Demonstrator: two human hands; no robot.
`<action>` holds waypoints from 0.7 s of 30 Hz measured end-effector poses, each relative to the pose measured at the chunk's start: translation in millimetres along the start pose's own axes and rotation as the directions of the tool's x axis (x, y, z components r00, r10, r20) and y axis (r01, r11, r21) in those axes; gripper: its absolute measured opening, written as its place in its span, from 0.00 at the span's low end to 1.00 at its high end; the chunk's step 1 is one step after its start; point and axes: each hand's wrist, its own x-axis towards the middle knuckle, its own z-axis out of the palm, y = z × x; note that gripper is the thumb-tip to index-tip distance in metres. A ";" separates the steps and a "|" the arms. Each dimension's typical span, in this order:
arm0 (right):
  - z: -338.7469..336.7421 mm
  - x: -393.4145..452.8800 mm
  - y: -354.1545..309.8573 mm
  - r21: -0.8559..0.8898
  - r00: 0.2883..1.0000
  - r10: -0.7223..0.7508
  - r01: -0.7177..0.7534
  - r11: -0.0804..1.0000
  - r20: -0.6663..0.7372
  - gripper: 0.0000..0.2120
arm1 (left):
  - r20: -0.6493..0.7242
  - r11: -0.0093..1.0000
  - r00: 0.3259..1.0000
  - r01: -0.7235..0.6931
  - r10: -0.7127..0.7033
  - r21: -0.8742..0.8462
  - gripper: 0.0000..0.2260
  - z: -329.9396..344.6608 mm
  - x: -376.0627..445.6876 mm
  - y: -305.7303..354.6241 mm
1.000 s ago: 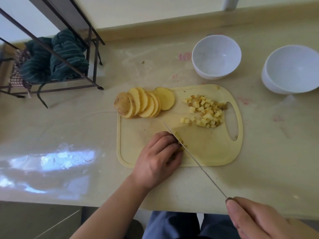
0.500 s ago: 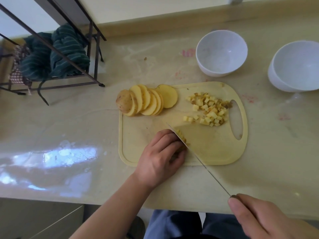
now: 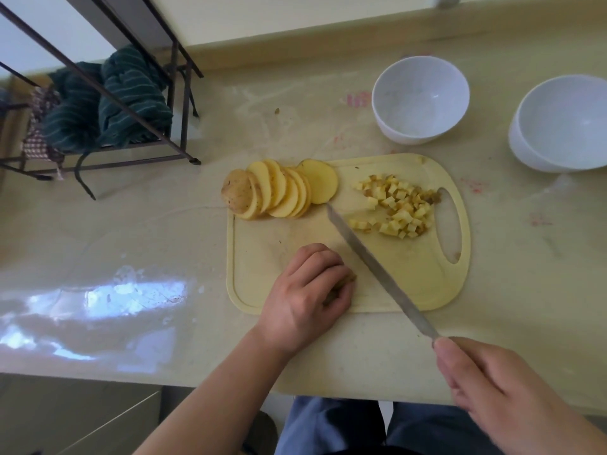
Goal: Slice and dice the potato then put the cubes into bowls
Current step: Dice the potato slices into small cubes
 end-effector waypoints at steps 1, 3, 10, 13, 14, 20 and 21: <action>-3.1 0.3 0.8 0.024 1.000 0.009 -0.009 1.000 -0.026 0.40 | -0.002 1.000 1.000 -0.002 0.002 -0.003 0.04 -0.2 0.2 0.2; -8.6 1.9 2.0 0.098 0.999 0.039 -0.035 0.995 -0.035 0.38 | -0.002 1.000 1.000 -0.012 0.012 -0.009 0.04 -1.0 0.2 0.0; -11.5 -0.1 -6.5 0.177 0.994 0.052 -0.069 0.982 0.099 0.34 | 0.006 0.999 1.000 -0.030 0.030 0.011 0.05 -4.5 -5.2 2.3; -8.5 -9.8 -9.2 0.086 0.992 0.055 -0.065 0.994 0.112 0.36 | 0.011 1.000 1.000 -0.024 0.024 0.005 0.04 -4.8 -6.1 2.1; -8.9 -13.1 -10.8 0.067 0.991 0.049 -0.057 0.996 0.121 0.38 | 0.012 1.000 1.000 -0.021 0.021 0.008 0.04 -4.3 -6.3 2.4; -8.2 -28.5 -27.2 -0.109 0.993 -0.100 0.093 0.990 -0.063 0.39 | 0.013 1.000 1.000 0.004 -0.004 0.012 0.05 -4.7 -5.6 3.5; -11.4 -30.8 -27.7 -0.138 0.974 -0.179 0.161 0.977 -0.136 0.33 | 0.012 1.000 1.000 -0.001 0.001 0.010 0.05 -5.5 -4.9 2.6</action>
